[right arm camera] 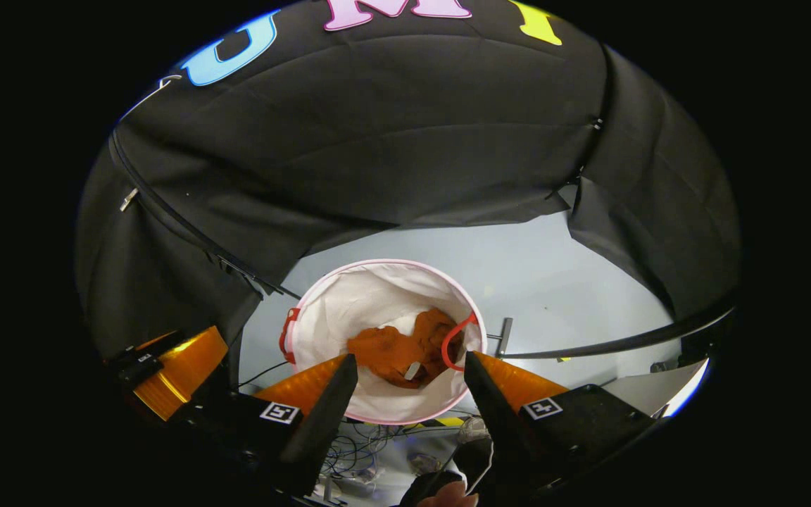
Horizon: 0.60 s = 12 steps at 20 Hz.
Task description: Grasp the clothes on the hanger with both hands and then place them into the laundry hamper below.
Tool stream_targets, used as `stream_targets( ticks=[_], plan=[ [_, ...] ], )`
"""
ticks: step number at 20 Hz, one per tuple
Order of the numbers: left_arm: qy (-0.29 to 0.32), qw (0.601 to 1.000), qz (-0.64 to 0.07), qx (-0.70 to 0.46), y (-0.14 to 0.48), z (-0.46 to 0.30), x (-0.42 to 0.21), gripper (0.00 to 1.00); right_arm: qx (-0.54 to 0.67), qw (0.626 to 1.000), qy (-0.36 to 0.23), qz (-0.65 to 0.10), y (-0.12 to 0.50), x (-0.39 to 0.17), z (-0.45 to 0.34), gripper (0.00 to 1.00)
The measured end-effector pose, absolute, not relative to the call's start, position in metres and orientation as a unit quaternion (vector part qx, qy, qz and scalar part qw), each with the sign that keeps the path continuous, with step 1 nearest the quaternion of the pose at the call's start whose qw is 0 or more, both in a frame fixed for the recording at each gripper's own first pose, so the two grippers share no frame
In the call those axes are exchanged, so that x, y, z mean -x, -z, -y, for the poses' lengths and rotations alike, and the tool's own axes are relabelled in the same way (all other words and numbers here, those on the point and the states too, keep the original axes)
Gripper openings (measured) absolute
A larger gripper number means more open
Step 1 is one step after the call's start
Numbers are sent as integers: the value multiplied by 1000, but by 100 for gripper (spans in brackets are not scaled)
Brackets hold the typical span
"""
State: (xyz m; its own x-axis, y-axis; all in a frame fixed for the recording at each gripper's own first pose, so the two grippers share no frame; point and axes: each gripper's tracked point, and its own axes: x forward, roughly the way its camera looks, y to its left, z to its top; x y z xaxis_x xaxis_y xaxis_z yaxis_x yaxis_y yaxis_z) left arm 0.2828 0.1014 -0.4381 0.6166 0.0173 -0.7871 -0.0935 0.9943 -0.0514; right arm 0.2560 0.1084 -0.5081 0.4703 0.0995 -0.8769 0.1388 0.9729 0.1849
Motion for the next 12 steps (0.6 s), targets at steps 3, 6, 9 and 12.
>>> stream_targets(
  ticks=[3, 6, 9, 12],
  plan=[
    [-25, 904, -424, 45, 422, -105, -268, 95, -118, 859, 17, -498, 482, -244, -108, 99],
    [-22, 913, -406, 43, 401, -113, -252, 96, -117, 873, 22, -474, 452, -235, -109, 99],
    [-15, 929, -367, 51, 360, -116, -241, 96, -104, 895, 30, -432, 410, -226, -108, 99],
    [-7, 946, -319, 48, 307, -121, -232, 96, -114, 918, 41, -379, 355, -217, -108, 99]
  ],
)
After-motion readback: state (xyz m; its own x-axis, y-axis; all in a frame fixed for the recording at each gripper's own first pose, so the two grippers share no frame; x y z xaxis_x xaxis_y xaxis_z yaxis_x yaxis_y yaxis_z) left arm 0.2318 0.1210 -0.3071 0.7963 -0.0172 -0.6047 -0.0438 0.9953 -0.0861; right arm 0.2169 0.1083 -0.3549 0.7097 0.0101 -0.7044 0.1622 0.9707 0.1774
